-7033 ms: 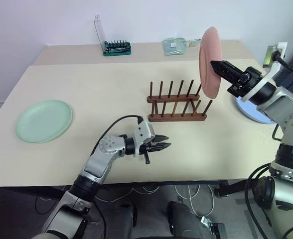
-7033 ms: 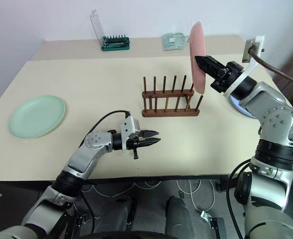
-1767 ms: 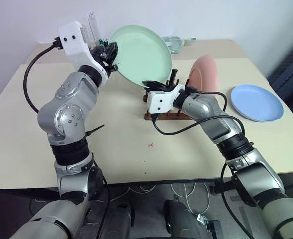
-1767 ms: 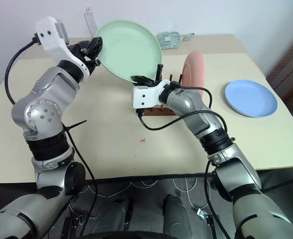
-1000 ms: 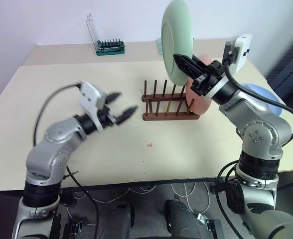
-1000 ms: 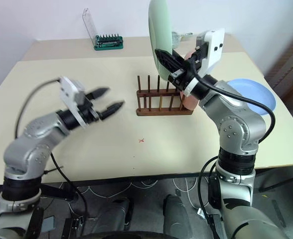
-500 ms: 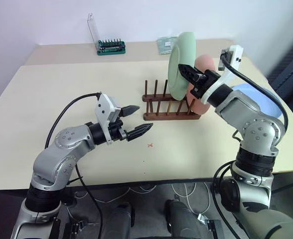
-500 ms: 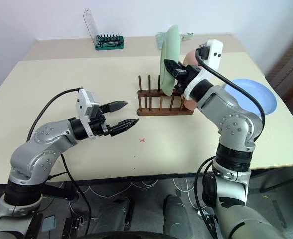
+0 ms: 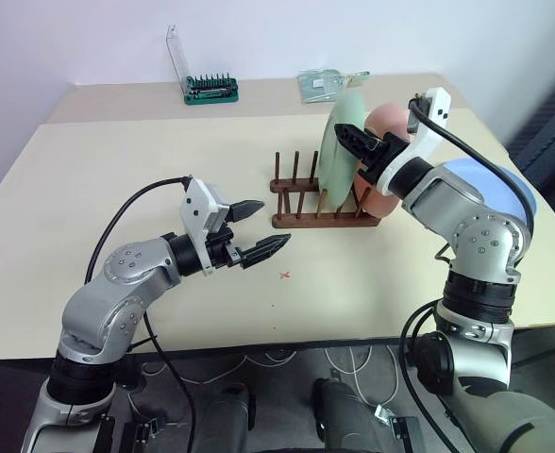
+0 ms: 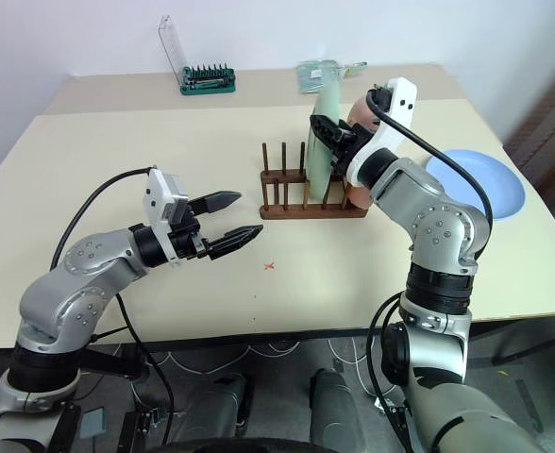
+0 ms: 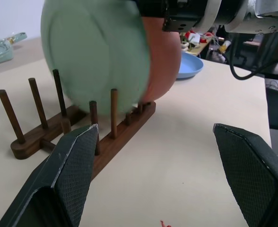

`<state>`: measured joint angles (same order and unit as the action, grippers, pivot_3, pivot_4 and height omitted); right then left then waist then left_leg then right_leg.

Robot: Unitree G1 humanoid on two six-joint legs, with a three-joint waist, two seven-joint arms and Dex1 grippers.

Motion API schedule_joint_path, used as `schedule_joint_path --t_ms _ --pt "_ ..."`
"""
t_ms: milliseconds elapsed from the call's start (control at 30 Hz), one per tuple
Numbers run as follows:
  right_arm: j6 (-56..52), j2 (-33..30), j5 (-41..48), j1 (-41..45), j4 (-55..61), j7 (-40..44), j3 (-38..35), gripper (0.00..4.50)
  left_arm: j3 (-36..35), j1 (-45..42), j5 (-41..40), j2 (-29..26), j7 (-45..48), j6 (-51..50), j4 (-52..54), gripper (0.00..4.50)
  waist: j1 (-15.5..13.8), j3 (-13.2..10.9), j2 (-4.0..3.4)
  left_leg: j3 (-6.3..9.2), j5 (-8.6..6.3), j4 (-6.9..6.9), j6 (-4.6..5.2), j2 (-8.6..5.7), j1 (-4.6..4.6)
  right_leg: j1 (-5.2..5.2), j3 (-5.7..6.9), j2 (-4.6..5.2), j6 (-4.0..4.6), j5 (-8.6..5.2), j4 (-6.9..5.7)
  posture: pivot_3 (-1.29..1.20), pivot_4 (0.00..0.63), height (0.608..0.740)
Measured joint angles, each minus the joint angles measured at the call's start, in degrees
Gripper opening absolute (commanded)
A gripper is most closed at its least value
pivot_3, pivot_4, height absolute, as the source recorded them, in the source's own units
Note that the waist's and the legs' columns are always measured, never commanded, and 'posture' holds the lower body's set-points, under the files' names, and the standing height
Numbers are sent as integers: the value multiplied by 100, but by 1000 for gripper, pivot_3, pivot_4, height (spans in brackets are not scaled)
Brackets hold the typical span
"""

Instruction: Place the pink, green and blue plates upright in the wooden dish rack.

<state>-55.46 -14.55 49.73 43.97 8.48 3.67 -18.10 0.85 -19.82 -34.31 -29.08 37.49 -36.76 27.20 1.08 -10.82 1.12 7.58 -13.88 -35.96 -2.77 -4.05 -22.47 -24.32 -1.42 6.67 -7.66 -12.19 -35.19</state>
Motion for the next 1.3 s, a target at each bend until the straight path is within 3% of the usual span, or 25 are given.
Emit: schedule_joint_path --t_ms 200,400,533,700,767,900,933,1133,1300 --pt "12 -33 -27 1 29 28 132 2945 4 0 0 6 1 9 0 4024 2 0 0 0 0 0 0 0 0 0 0 0 0 0 0 0 150 740" --pt "276 -549 -420 106 305 460 478 2945 11 -1 2 18 15 16 -2 4024 -5 -2 -4 -1 -1 -1 1 0 -1 0 0 0 0 0 2 0 150 740" --pt "746 -1425 -862 156 783 1230 844 2945 20 10 4 41 40 29 -8 4024 -12 -7 -12 -2 -2 -1 4 0 -3 1 1 1 -2 -1 7 0 150 740" --pt "1385 -2433 -1177 -21 887 2068 571 2945 45 25 8 58 83 103 -15 4024 -41 -6 -9 -3 -4 -6 7 0 -4 10 2 1 -2 -2 14 0 150 740" --pt "1666 -2957 -1527 -349 553 2295 429 2945 57 60 11 62 98 118 -24 4024 -57 -6 -7 -4 -6 -11 10 -2 -4 16 2 3 -2 -2 17 0 150 740" --pt "2161 -3707 -2230 -897 -575 2573 83 4264 114 46 63 112 150 154 -135 4024 -46 -8 -9 -12 -7 -9 12 -1 -2 17 1 5 1 -4 20 0 150 740" --pt "2296 -3851 -2403 -1052 -749 2644 76 4395 154 31 82 119 174 175 -178 4024 -35 -8 -9 -12 -7 -8 12 2 -1 16 1 4 1 -4 19 0 150 740" --pt "3502 -4189 -3963 -2020 -1888 2957 1134 4395 312 -118 142 235 280 259 -351 4024 8 -9 -16 -27 -8 -11 13 3 5 16 -6 4 0 -4 16 0 150 740" --pt "4273 -3969 -4794 -1797 -3143 2926 1797 4395 360 -130 215 238 330 263 -398 4024 0 -14 -27 -28 -7 -13 13 2 4 16 -8 6 -1 -3 16 0 150 740"
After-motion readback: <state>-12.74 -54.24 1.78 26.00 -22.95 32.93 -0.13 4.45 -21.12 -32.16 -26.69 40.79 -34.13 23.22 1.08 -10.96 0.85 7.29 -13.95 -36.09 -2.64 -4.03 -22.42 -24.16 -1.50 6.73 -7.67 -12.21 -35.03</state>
